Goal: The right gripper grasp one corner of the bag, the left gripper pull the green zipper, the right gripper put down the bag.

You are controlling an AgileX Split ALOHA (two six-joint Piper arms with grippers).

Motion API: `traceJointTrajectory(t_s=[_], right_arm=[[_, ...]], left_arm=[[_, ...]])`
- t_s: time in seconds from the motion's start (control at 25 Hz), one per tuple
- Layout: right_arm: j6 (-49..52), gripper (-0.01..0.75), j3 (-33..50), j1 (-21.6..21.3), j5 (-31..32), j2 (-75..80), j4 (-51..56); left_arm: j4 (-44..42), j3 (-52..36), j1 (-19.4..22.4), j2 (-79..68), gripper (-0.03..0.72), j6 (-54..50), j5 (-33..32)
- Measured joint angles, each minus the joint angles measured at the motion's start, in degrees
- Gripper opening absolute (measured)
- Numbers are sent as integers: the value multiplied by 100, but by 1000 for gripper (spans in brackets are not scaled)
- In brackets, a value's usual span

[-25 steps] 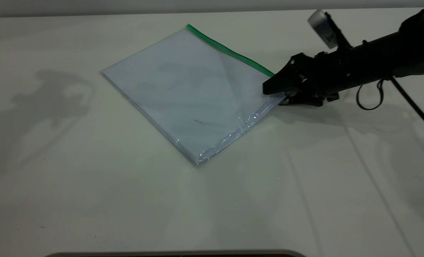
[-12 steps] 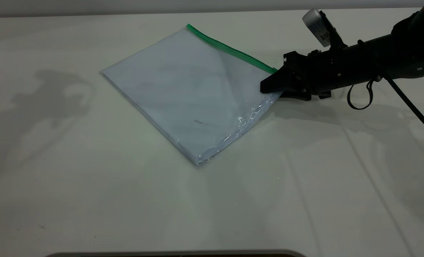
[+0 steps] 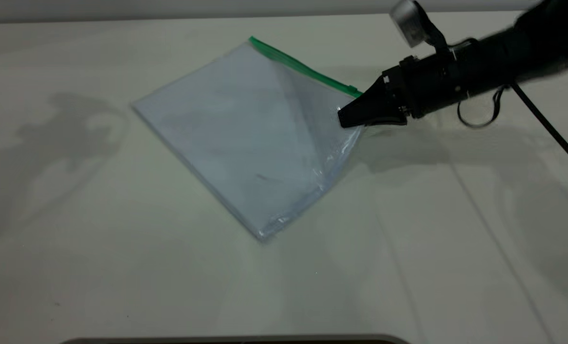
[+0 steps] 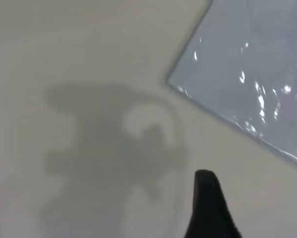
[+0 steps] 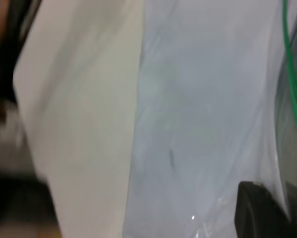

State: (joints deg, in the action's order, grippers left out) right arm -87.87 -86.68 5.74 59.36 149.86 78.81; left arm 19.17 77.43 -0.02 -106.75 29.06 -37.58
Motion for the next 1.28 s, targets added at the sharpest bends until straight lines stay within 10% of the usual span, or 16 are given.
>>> traceJointTrajectory(t_s=[0.48, 1.28], right_arm=[[2288, 33, -2593, 764, 741, -37, -3755], [1285, 33, -2892, 1140, -545, -37, -1343]], left_arm=[[5, 0, -699, -505, 538, 1618, 411], [3124, 0, -1302, -1103, 538, 4628, 1364]])
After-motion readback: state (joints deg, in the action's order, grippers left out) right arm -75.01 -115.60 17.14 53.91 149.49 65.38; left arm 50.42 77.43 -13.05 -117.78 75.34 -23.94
